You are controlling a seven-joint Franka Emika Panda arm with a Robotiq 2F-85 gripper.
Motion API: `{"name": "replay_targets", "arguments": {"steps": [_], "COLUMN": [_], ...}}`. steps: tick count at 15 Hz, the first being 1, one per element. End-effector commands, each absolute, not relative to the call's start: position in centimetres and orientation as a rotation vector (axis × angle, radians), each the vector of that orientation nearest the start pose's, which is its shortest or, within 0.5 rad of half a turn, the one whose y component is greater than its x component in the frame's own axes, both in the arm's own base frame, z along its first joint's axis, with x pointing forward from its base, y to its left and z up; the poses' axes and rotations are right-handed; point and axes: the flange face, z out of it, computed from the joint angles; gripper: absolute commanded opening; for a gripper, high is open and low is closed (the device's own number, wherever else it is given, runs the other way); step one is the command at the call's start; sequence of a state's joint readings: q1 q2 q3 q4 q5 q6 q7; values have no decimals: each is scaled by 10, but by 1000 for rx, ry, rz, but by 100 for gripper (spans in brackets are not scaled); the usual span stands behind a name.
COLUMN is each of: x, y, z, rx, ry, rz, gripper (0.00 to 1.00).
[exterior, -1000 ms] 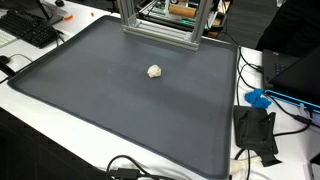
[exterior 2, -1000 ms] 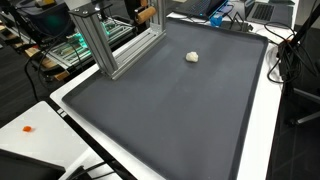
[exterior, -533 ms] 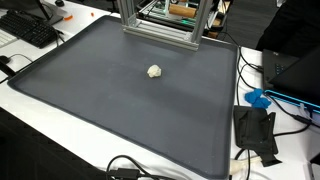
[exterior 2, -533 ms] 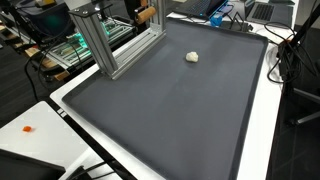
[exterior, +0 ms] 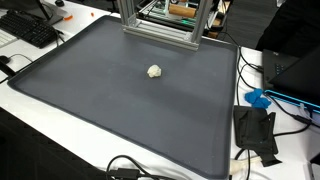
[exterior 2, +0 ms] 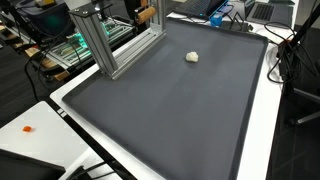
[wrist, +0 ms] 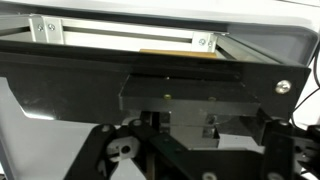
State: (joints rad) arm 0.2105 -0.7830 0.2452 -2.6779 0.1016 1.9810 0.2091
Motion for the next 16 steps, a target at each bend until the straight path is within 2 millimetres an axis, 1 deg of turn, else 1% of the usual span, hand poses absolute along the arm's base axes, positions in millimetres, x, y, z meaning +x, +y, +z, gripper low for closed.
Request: {"name": "replay_targets", "arguments": {"steps": [1, 2, 3, 5, 9, 10, 12, 13, 14, 15, 16], "x": [289, 289, 289, 290, 291, 292, 291, 291, 291, 291, 291], "y": [149, 149, 149, 149, 150, 150, 149, 149, 148, 147, 146], "z": [459, 460, 460, 460, 459, 459, 459, 458, 458, 457, 458], "rx": [-3188, -3184, -3183, -3180, -3175, -3177, -3178, -3179, -3184, -3185, -3190], "ry": [-254, -250, -245, -241, -238, -238, -240, -241, -236, -234, -228], "rz": [-169, -173, -173, -176, -195, -198, -199, -191, -184, -178, -175], "gripper": [85, 87, 95, 100, 100, 98, 90, 83, 82, 84, 80]}}
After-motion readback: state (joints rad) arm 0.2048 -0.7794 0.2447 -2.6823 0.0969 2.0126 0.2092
